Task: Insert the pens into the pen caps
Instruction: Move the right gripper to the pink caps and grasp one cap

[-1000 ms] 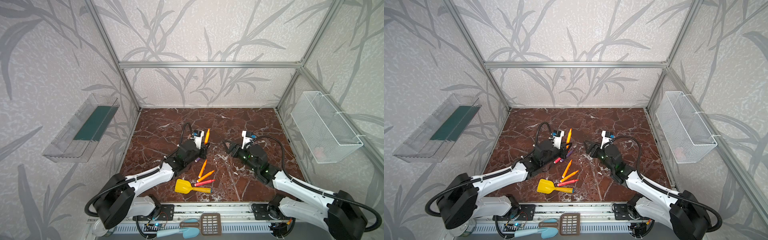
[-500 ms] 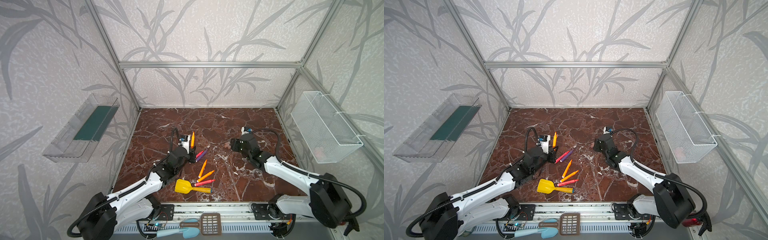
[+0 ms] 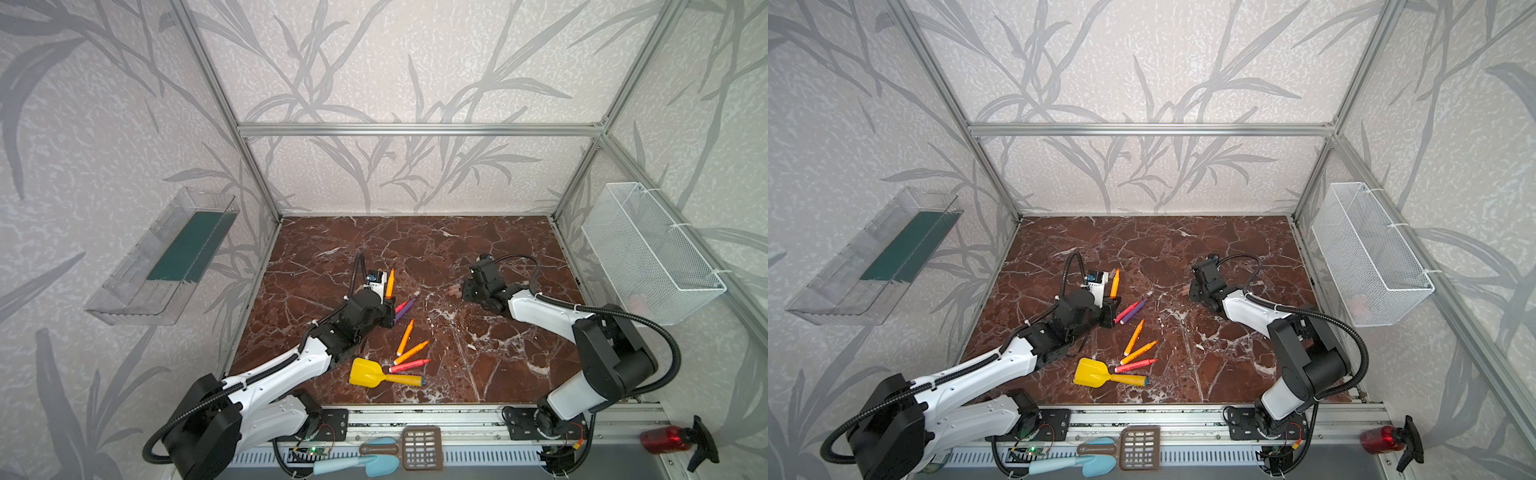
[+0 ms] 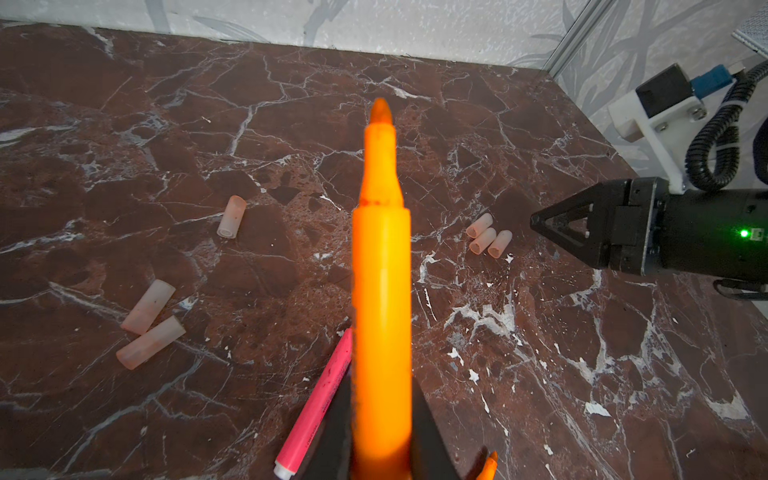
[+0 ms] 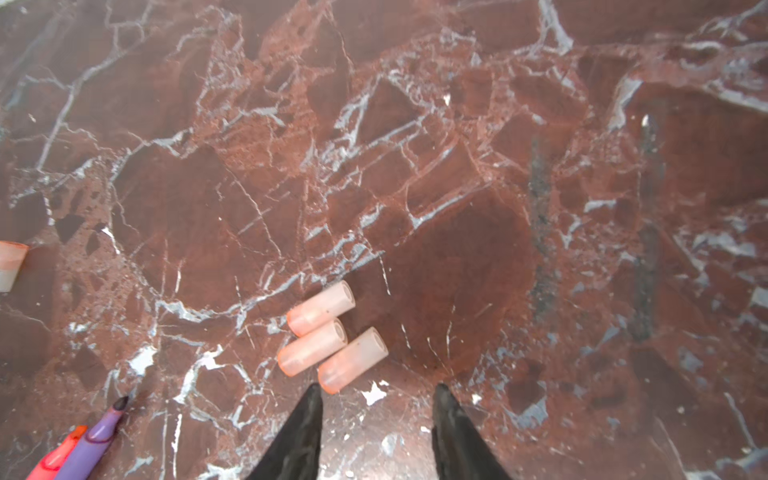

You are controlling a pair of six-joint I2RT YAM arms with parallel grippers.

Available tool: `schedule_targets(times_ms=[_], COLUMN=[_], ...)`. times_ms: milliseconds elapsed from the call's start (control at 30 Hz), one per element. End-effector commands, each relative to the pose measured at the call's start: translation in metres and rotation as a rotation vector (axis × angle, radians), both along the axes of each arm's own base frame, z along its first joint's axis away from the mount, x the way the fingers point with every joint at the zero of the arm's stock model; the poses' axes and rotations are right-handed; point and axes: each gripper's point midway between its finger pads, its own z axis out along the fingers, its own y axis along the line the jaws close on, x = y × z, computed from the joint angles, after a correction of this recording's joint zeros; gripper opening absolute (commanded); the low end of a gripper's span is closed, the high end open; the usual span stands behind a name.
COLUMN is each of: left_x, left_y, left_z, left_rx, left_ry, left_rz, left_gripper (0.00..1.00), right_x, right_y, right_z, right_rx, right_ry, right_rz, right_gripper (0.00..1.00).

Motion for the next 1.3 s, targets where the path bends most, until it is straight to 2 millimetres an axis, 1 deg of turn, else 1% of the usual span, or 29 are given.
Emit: schedule_targets(times_ms=[0,167,367,567,700,833,900,1267], left_x=[0.013,0.014,0.012,0.011,0.010,0.008,0.007,0.004], left_y=[-0.002,-0.003,-0.011,-0.016,-0.015,-0.015,-0.017,-0.022], left_z=[0.014,0.019,0.011,0.009,0.010,0.011,0.012,0.011], left_rx=[-0.036,-0.010,0.030,0.024,0.021,0.016,0.012,0.001], left_ry=[-0.041,-0.076,-0.040,-0.037,-0.042,-0.045,-0.047,-0.042], left_rz=[0.044,0.017,-0.042,-0.066,-0.065,-0.076,-0.086,-0.118], left_gripper=[0.00,0.00,0.00,0.00,0.00,0.00,0.00,0.00], right_x=[0.009,0.013,0.014,0.012,0.009,0.008,0.007,0.008], right_y=[0.009,0.010,0.011,0.007,0.003,0.003,0.003,0.002], right_z=[-0.011,-0.028,-0.038,-0.040,-0.040,-0.041,-0.042,-0.050], right_rx=[0.002,-0.016,-0.023,-0.038,-0.048,-0.049,-0.049,-0.061], right_ry=[0.052,0.096,0.124,0.125,0.122,0.125,0.128,0.144], right_rz=[0.031,0.034,0.035,0.024,0.016,0.015,0.014,0.010], right_gripper=[0.41,0.40,0.37,0.36,0.36,0.29,0.28,0.27])
